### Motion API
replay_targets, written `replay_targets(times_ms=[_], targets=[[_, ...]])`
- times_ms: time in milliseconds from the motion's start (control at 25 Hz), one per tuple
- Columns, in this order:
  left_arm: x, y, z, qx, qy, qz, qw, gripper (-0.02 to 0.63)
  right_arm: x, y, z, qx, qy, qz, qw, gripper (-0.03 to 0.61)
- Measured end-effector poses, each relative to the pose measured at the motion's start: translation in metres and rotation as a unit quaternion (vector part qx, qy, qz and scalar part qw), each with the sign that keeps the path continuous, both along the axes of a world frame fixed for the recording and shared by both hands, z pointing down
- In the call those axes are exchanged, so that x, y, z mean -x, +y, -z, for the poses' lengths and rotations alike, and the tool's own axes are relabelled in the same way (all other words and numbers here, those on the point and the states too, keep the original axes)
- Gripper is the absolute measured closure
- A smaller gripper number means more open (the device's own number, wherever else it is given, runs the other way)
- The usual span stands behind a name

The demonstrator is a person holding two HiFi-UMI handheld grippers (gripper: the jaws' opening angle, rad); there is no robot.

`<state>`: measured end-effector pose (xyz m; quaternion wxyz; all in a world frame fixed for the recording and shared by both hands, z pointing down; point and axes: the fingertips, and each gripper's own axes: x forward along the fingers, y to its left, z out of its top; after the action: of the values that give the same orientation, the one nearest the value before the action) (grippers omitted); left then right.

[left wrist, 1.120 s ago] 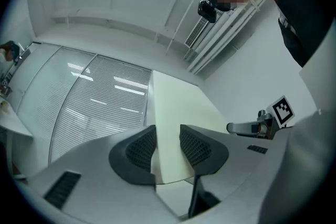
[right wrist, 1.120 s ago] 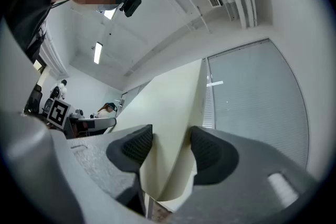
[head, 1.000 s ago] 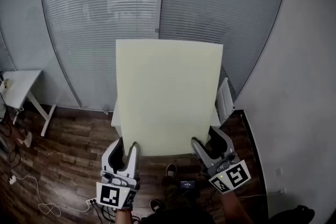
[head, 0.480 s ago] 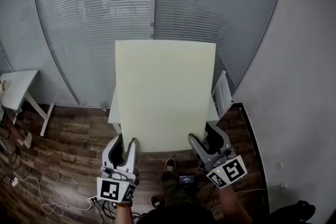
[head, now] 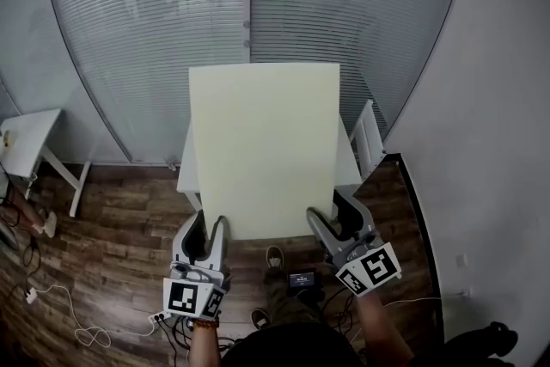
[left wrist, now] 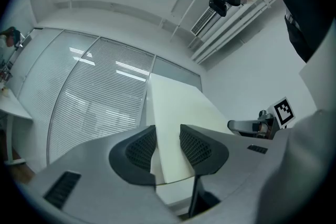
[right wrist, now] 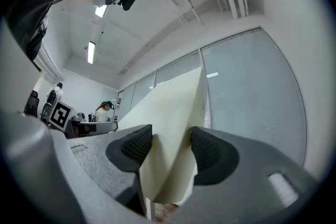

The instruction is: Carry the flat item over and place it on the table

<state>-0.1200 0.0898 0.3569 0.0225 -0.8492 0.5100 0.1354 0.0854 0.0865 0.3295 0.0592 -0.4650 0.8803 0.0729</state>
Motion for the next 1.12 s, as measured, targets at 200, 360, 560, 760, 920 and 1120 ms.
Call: replay_targets(times_ms=[200, 360, 560, 760, 920, 1120], targets=[[-0.006, -0.014, -0.007, 0.011, -0.005, 0.0, 0.9999, 0.474, -0.006, -0.014, -0.009, 0.009, -0.004, -0.001, 1.0, 0.348], [-0.01, -0.025, -0.009, 0.015, -0.01, -0.001, 0.9998, 0.474, -0.01, -0.026, -0.014, 0.017, -0.007, -0.001, 1.0, 0.348], [-0.012, -0.047, -0.014, 0.024, -0.014, 0.0, 0.9996, 0.474, -0.014, -0.049, -0.02, 0.024, -0.01, -0.003, 1.0, 0.348], [-0.017, -0.068, -0.022, 0.033, -0.015, -0.002, 0.9993, 0.474, -0.018, -0.069, -0.027, 0.032, -0.011, -0.005, 0.999, 0.348], [-0.016, -0.085, -0.026, 0.037, -0.013, -0.003, 0.9992, 0.474, -0.017, -0.086, -0.03, 0.036, -0.012, -0.005, 0.999, 0.348], [-0.015, -0.108, -0.029, 0.036, -0.015, 0.0, 0.9992, 0.474, -0.016, -0.109, -0.032, 0.039, -0.008, -0.006, 0.999, 0.348]])
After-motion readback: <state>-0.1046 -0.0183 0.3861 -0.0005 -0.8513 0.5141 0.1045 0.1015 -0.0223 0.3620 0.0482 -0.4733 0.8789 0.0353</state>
